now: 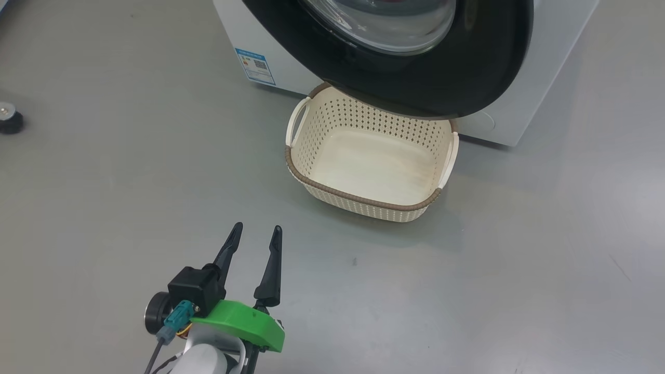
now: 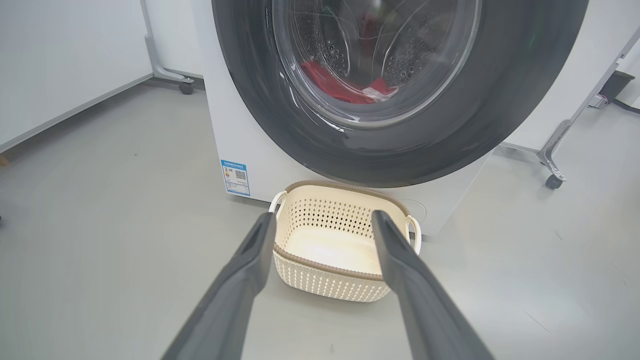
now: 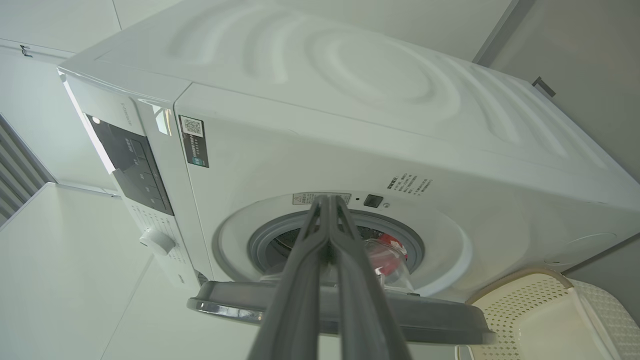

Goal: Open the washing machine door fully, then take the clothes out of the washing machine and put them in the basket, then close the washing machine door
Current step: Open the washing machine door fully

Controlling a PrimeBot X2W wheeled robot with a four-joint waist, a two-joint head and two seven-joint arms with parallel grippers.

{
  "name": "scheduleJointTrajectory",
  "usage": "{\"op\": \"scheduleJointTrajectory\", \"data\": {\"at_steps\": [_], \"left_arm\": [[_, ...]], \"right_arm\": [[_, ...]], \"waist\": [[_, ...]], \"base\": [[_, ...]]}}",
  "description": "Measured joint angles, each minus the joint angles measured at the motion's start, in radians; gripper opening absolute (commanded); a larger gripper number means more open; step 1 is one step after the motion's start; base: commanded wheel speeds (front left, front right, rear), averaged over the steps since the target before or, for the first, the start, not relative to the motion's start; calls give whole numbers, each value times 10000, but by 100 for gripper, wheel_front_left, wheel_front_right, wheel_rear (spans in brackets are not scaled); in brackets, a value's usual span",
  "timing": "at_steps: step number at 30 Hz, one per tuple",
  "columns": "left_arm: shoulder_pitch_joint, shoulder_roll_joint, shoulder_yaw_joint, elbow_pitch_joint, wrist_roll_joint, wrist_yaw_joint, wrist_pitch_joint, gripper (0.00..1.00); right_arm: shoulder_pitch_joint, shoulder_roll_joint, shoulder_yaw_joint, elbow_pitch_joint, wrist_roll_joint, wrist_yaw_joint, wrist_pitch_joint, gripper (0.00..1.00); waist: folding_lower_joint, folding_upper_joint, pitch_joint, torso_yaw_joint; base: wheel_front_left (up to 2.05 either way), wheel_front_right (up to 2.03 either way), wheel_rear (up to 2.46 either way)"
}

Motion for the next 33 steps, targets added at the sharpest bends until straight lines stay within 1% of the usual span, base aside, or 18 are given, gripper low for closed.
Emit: {"op": "scheduleJointTrajectory", "data": {"at_steps": [4,7,17,21,23,26,33], "left_arm": [[-37,-2,-86,-12,-88,2,0,100],[-106,-2,-142,-36,-94,4,0,100],[-221,-4,-284,-107,-192,50,0,100],[-223,-6,-282,-107,-192,52,0,100],[-226,-6,-311,-109,-209,52,0,100],[-246,-10,-443,-130,-309,54,0,100],[-246,-13,-412,-150,-378,82,0,100]], "right_arm": [[-430,-153,217,1064,17,-2,424,0],[-866,-234,533,1580,17,-2,775,0],[-2427,-238,1101,2769,153,-2,1699,0],[-2948,-73,1450,3304,213,-2,2027,0],[-3160,-117,1684,3528,77,0,2138,0],[-3472,-236,1651,3848,19,-2,2232,0],[-4070,-123,1858,4598,17,-2,2569,0]], "waist": [[0,0,179,201],[0,0,289,339],[0,0,558,642],[0,0,600,724],[0,0,610,753],[0,0,638,834],[0,0,695,946]], "base": [[0,0,0],[0,0,0],[0,0,0],[0,0,0],[0,0,0],[0,0,0],[0,0,0]]}}
